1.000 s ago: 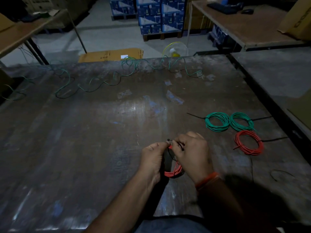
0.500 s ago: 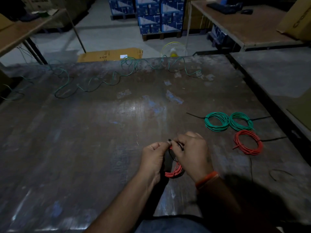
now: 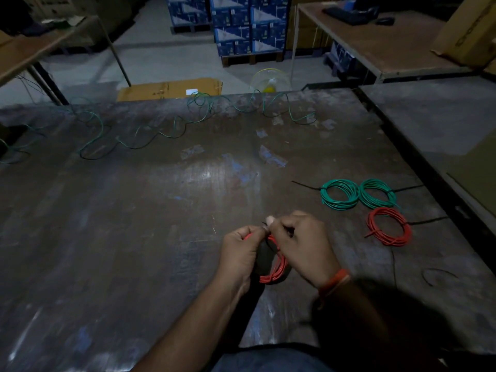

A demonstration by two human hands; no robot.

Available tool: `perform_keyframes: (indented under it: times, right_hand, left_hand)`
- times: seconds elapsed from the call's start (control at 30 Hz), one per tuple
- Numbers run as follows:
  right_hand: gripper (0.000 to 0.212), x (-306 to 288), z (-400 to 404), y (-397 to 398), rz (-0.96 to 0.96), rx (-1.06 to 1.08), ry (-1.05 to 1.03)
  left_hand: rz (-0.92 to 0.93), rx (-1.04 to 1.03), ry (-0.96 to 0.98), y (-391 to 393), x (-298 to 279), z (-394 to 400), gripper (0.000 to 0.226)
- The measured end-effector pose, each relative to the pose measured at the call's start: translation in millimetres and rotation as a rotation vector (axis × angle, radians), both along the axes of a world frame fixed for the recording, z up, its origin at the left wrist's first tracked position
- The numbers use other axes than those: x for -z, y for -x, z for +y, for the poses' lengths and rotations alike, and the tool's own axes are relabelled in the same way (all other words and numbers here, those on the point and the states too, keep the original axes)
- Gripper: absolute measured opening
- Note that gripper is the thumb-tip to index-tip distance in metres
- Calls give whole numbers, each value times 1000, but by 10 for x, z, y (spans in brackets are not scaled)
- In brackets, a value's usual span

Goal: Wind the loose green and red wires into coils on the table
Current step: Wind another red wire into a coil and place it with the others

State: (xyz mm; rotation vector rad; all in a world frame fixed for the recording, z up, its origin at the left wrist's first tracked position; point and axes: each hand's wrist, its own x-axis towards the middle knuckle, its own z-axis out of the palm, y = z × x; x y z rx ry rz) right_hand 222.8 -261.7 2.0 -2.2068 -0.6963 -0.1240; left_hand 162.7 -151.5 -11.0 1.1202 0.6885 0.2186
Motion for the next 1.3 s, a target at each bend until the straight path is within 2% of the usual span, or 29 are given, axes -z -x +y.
perform_keyframes:
  times: [0.07,0.1,0.2,0.27,0.43,0.53,0.6,0.73,0.83,0.9,0.97,1.03,1.1,1.23,1.3]
  right_hand:
    - [58,-31,-16,-88,343,31,-150]
    - [57,-32,-22,-143,525,52,-246]
    - [36,-54,-59,-271,939,15,-494]
    - [28,-117,-111,-308,1057,-25,-491]
    - [30,-138,-151,-423,1188,-32,-414]
    - [8,-128,-166,-444,1246,-65,-443]
    - [10,-88,-150,-455,1140,-44,-462]
    - [17,-144,-88,-592,705,98,-490]
    - [22,-284,-104,-804,474,183,-505]
    - [21,-356,-92,-867,357,169,-418]
    - [18,-392,-28,-852,351,117,-374]
    - [18,-411,53,-828,363,80,-372]
    - [18,-434,122,-814,293,71,-354]
    - [18,-606,200,-661,-23,41,-383]
    - [18,-707,217,-580,-158,23,-396]
  left_hand:
    - [-18,35,8,9,-43,-2,20]
    - [-30,62,5,16,-74,-10,20]
    - [-59,163,-81,15,-94,-26,22]
    - [-82,196,-132,18,-117,-32,19]
    - [-122,240,-191,26,-178,-34,16]
    - [-130,259,-204,46,-161,-37,13]
    - [-123,269,-192,60,-149,-28,15]
    - [-94,357,-193,103,-169,-63,17]
    - [-57,382,-123,151,-190,-105,17]
    - [-65,388,-89,140,-212,-100,16]
    - [-94,391,-106,111,-267,-103,19]
    - [-104,400,-206,88,-283,-114,24]
    - [-81,405,-366,59,-229,-105,26]
    - [25,429,-654,-19,-105,-12,41]
    - [-1,469,-678,-44,-136,55,39]
